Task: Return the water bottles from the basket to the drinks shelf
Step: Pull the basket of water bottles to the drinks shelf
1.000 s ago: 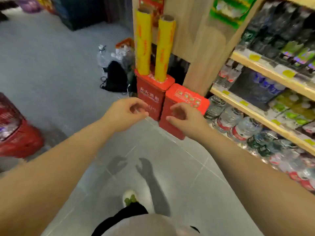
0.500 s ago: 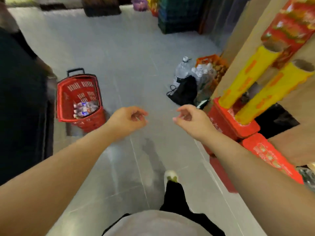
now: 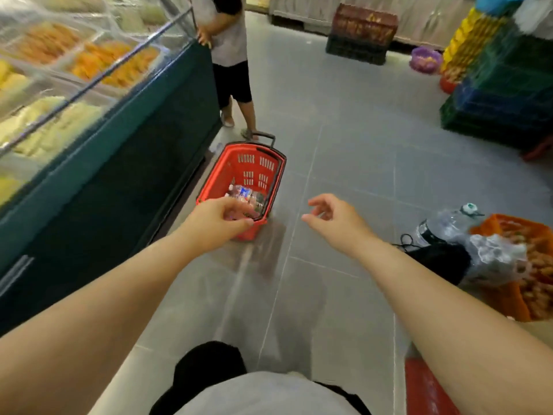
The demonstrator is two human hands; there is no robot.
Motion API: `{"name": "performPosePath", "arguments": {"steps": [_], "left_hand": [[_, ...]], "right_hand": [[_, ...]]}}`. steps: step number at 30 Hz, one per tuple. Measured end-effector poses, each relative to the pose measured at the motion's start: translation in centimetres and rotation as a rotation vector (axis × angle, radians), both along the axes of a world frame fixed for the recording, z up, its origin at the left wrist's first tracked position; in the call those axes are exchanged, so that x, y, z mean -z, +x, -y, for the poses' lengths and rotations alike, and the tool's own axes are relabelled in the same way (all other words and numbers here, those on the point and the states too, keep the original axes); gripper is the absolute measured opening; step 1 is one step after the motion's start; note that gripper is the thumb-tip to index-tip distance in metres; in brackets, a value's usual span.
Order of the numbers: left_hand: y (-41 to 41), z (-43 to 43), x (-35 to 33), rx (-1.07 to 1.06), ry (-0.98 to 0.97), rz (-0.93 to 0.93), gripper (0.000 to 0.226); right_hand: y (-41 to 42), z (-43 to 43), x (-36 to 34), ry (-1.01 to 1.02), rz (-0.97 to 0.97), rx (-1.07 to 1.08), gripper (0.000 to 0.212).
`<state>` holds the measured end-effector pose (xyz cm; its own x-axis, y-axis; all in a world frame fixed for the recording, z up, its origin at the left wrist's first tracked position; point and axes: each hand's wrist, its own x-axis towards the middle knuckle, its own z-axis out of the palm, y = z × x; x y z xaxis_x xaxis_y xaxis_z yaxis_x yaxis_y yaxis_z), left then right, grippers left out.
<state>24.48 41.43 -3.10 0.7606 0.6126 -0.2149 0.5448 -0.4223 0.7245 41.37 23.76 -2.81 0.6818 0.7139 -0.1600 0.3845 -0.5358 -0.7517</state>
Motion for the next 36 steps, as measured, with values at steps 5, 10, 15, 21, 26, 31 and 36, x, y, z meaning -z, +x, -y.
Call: {"name": "performPosePath", "arguments": {"steps": [5,10,15,21,26,31,36], "left_hand": [[2.2,-9.4,2.5,-0.024,-0.044,-0.045,0.025],[5.9,-19.5,4.9,0.027,-0.126,-0.107,0.023],[9.3,-27.1,8.5,0.088,-0.139,-0.178,0.025],[13.9,-33.0,15.0,0.074,-0.189,-0.263,0.029],[18.6,-37.6,22.2,0.016,-0.153,-0.311,0.042],[22.5,-41.4,31.0,-0.006,-0.179,-0.346,0.061],[24.8,-44.3,41.1,-0.008,-0.104,-0.372,0.086]], "right_hand": [[2.6,-9.8,3.0,0.018,-0.062,0.011,0.027],[4.7,-18.4,6.8,0.029,-0.152,0.157,0.021],[6.8,-23.7,10.8,-0.006,-0.208,0.326,0.029],[12.0,-28.2,16.8,-0.069,-0.227,0.442,0.040],[17.2,-32.5,24.4,-0.159,-0.266,0.447,0.059],[20.4,-35.2,33.6,-0.279,-0.332,0.461,0.073],[21.6,-36.6,43.3,-0.394,-0.267,0.496,0.091]]}}
